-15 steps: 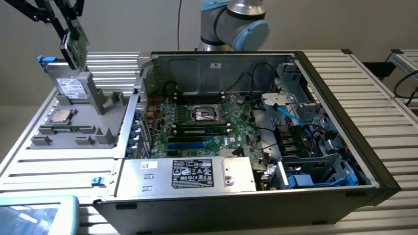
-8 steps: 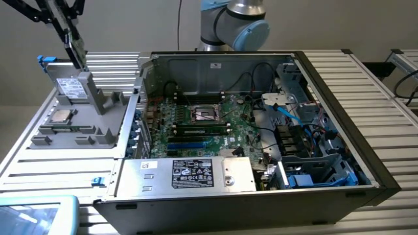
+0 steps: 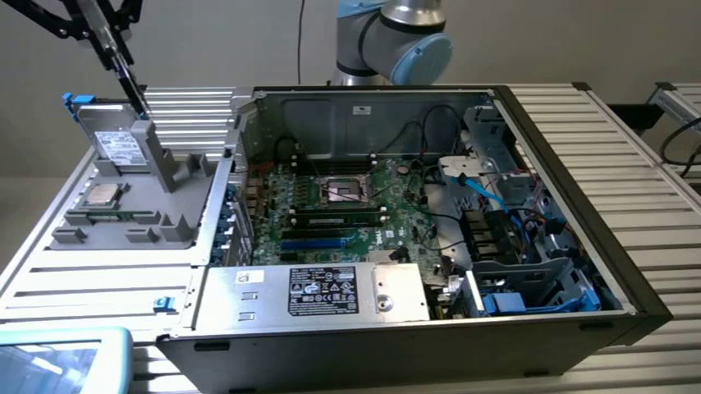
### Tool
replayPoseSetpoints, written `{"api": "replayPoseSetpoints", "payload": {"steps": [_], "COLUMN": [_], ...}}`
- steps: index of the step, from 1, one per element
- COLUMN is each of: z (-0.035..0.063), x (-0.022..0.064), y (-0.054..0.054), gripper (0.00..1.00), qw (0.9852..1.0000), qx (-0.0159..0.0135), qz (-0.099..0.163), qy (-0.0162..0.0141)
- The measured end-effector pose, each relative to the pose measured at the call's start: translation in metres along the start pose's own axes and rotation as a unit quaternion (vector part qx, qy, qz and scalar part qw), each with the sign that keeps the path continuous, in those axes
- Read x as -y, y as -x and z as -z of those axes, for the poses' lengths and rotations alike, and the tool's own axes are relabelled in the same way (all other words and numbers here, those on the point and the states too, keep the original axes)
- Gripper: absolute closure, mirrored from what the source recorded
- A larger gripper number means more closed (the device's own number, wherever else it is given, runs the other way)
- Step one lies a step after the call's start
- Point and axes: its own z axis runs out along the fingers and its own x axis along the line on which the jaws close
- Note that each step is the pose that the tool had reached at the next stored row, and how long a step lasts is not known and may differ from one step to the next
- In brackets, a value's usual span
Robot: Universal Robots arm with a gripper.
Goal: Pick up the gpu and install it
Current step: 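Pick up the gpu and move the gpu toward the slot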
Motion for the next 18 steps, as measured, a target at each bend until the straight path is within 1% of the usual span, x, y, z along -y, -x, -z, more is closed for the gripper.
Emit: {"api": "replayPoseSetpoints", "payload": {"steps": [2,4,6,9,11,14,16,18], "z": [0.0000,0.0000,0.0000,0.0000,-0.0001,0.0000,0.0000,0.0000], "x": [0.0000,0.0000,0.0000,0.0000,0.0000,0.0000,0.0000,0.0000], "y": [0.0000,0.0000,0.0000,-0.0001,-0.0001,0.0000,0.0000,0.0000], "gripper": [0.72,0.72,0.72,0.72,0.72,0.72,0.72,0.72], "qw": [0.9998,0.9993,0.9985,0.9966,0.9950,0.9919,0.9894,0.9866], "qx": [0.0003,0.0008,0.0013,0.0008,0.0005,-0.0003,-0.0008,-0.0013], "qz": [0.018,0.036,0.054,0.082,0.100,0.127,0.145,0.163], "qy": [0.0019,0.0042,0.0064,0.0080,0.0087,0.0098,0.0105,0.0112]}}
